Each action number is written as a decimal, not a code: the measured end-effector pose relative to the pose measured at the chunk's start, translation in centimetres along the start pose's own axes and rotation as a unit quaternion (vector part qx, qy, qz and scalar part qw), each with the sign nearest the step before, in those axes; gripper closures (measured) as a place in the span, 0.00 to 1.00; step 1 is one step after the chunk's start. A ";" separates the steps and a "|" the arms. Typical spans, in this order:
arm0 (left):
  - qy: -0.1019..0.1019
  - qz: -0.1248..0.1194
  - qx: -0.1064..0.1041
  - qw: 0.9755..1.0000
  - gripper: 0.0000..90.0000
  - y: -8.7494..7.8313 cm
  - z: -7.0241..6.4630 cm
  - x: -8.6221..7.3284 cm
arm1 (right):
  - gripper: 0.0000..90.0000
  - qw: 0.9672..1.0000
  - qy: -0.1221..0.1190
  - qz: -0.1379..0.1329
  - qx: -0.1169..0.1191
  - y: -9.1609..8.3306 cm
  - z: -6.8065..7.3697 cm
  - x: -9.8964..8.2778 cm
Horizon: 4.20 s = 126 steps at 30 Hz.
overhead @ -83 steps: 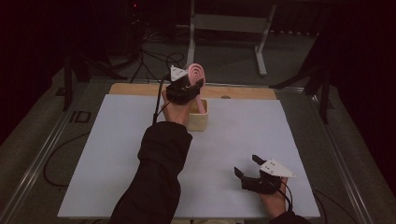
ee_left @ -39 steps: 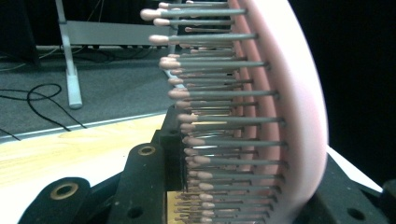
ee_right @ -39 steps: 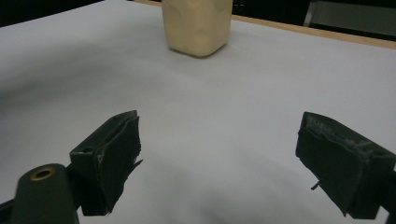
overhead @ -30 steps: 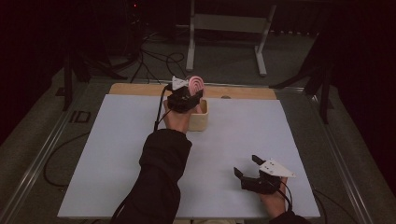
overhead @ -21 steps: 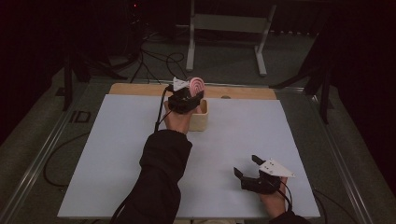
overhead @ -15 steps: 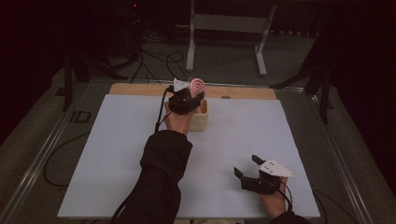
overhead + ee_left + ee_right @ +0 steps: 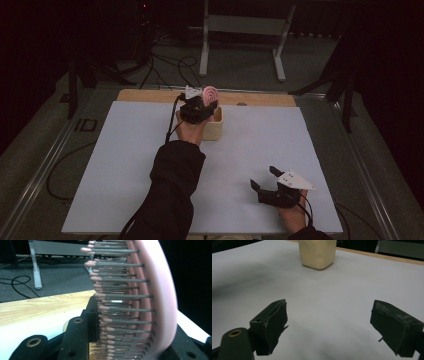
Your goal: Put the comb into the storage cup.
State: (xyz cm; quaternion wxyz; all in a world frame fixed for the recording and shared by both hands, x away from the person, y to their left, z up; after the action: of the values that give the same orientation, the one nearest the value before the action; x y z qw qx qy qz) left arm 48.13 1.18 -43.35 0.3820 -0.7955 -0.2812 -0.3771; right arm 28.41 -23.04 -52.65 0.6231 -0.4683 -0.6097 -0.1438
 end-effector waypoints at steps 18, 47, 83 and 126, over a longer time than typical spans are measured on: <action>0.000 0.007 -0.001 1.000 0.70 0.3 0.3 -0.3 | 0.15 1.000 -0.001 0.002 0.003 0.1 0.1 0.0; 0.014 0.027 0.030 0.999 0.61 0.4 1.5 -0.3 | 0.15 1.000 -0.002 0.003 0.003 0.1 0.1 -0.1; 0.004 0.031 0.064 0.997 0.36 0.0 2.0 -0.2 | 0.15 1.000 -0.001 0.004 0.002 0.1 0.1 -0.1; 0.053 0.026 0.056 0.997 0.00 -1.3 0.2 0.1 | 0.15 1.000 -0.001 0.005 0.003 0.1 0.1 -0.1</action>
State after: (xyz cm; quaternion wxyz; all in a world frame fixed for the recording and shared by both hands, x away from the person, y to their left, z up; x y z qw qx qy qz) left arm 47.28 2.06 -42.84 0.4497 -0.7590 -0.2606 -0.3921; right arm 28.38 -23.02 -52.81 0.6243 -0.4694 -0.6089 -0.1385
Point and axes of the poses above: each handheld gripper's, and its own axes: y roughly forward along the jaws, x roughly out of its top, z roughly to its left, the point moved 5 cm from there along y, roughly forward along the jaws, and after that the axes turned 13 degrees about -y, right-handed, at the moved point
